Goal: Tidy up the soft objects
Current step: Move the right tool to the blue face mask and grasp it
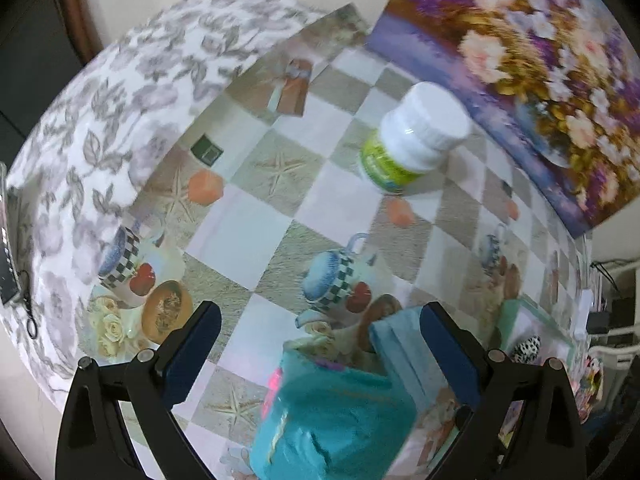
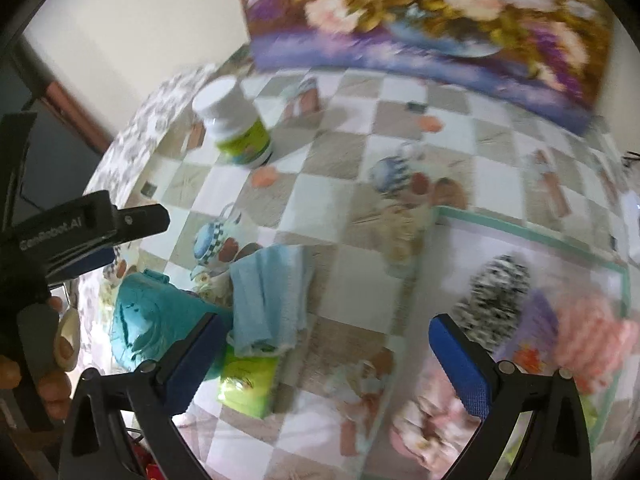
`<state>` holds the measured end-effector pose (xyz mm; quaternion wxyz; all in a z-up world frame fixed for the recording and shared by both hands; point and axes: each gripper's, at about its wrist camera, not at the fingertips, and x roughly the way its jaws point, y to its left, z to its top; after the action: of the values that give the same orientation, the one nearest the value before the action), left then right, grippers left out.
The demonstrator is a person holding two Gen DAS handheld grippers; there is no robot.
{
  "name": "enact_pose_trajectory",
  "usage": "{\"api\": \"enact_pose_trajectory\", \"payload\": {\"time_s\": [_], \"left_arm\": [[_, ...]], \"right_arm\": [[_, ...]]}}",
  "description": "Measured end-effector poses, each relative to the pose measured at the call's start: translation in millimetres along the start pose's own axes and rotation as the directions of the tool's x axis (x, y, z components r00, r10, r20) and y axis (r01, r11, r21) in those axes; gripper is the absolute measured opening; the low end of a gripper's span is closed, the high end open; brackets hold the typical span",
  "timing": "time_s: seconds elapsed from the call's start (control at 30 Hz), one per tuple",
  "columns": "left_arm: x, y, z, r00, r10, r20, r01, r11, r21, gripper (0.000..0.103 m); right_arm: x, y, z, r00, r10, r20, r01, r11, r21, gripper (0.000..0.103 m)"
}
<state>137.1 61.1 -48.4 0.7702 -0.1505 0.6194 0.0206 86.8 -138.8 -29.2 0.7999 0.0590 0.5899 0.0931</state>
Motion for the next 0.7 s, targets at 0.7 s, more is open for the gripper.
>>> {"api": "enact_pose_trajectory", "payload": {"time_s": [0.7], "left_arm": [[0.2,17.5,6.4,1.000,-0.007,-0.001,0.007,0.998,-0.062,0.100]], "right_arm": [[73.9,9.9,8.8,0.976,0.162,-0.142,-0.160,0.987,0.025,0.067]]}}
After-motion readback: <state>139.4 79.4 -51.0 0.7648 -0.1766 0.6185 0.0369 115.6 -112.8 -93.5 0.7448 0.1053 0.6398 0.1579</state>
